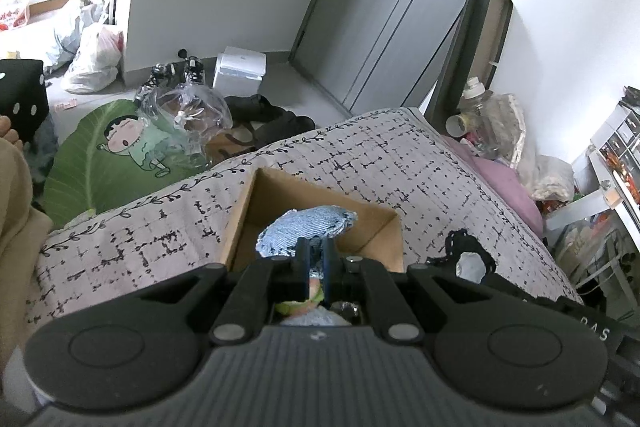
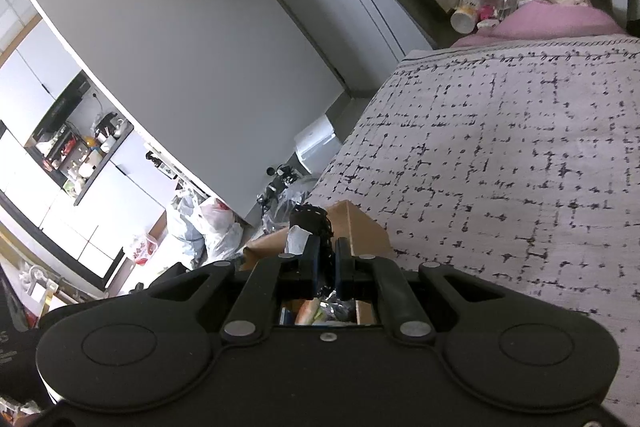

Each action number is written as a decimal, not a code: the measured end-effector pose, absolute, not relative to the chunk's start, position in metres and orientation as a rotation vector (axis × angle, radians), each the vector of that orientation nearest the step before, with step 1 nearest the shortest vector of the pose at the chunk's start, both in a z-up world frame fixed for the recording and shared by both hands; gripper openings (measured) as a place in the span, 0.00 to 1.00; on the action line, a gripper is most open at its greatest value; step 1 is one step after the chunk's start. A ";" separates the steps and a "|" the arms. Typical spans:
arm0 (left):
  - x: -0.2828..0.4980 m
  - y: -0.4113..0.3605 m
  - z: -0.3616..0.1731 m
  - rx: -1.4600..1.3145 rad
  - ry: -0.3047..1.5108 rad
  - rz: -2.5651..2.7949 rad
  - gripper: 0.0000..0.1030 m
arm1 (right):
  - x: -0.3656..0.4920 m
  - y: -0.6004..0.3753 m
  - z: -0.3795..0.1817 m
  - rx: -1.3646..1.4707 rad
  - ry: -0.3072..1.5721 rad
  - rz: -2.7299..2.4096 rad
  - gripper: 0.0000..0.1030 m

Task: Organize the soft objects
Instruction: 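Lower the plush into the box and open the left tool while the right tool releases the ring toy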

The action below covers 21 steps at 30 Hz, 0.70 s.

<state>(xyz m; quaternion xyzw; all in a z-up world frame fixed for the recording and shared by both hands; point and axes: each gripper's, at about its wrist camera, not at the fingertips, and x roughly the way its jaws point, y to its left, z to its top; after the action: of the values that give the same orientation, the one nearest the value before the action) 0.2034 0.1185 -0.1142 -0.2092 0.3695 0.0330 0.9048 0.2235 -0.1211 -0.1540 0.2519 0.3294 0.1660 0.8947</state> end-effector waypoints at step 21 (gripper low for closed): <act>0.252 0.142 -0.153 -0.483 0.861 0.101 0.08 | 0.255 -0.095 -0.171 0.546 0.719 0.374 0.07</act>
<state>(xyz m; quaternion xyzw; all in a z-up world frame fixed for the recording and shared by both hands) 0.2518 0.1423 -0.1529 -0.2318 0.4131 0.0484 0.8793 0.2550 -0.0946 -0.1715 0.2621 0.3456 0.1796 0.8830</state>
